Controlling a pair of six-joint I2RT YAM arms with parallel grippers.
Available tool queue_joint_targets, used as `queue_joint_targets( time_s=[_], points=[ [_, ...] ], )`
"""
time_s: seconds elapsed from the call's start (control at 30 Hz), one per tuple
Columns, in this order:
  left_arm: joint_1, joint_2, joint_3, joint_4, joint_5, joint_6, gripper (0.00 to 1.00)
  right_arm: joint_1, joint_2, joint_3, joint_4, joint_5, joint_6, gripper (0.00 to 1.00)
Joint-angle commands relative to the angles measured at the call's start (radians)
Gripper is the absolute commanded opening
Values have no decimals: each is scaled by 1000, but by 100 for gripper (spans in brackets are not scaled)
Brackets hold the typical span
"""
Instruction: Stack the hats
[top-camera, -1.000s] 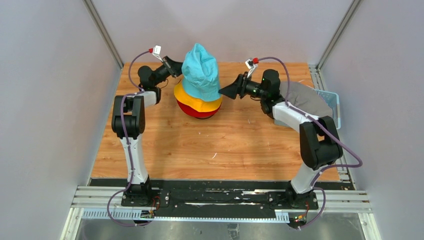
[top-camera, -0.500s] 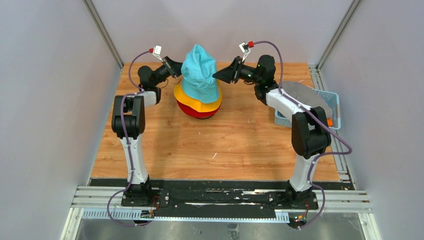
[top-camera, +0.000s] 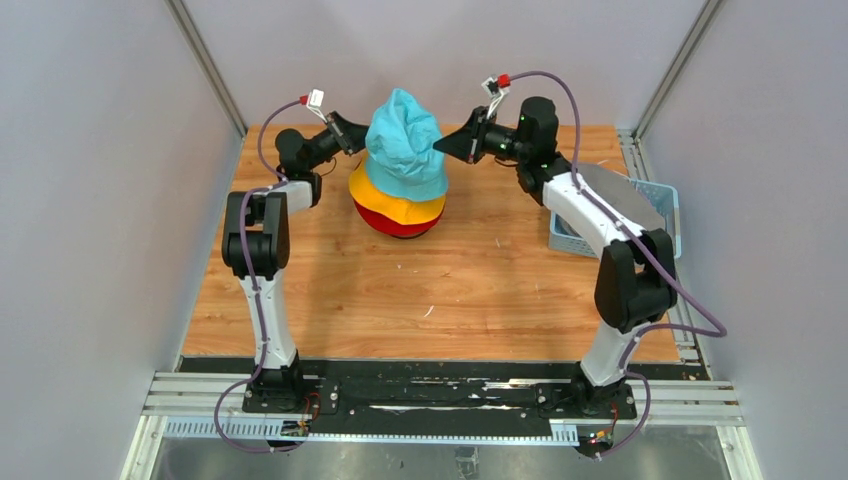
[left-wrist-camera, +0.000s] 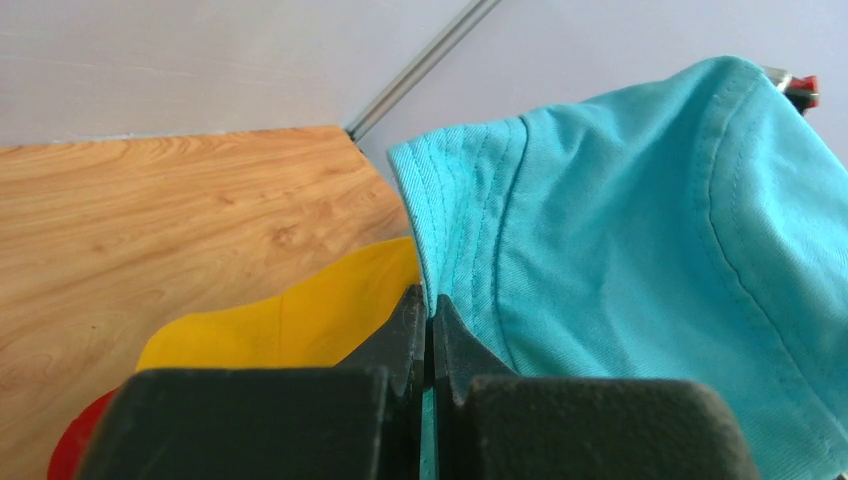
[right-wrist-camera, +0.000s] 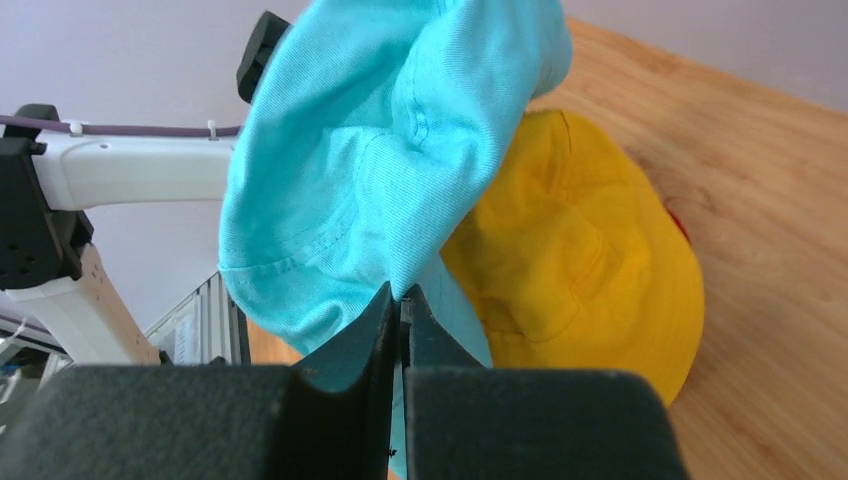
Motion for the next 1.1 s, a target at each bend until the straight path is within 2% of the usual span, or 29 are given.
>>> queue_joint_targets(
  time_s=[0.0,0.17,0.33,0.5,0.7,1.07],
  points=[
    [1,-130,38,-78,5,-3,0,15,-127,86,-132,74,-152,1],
    [-9,-253,74,-241,-15,45,0,12,-163,158,-223,106,-188,1],
    [-45,-339,169,-544,-49,189,0,3,-172,206,-260,124,-192,1],
    [-53,-317,213,-571,-37,132,0,-1,-178,224,-301,125,-204,1],
    [-52,-289,257,-700,-45,176,0,-1,-195,196,-321,119,-213,1],
    [-51,-427,90,-727,-102,164,0,-3,-180,185,-324,126,-224,1]
  ],
)
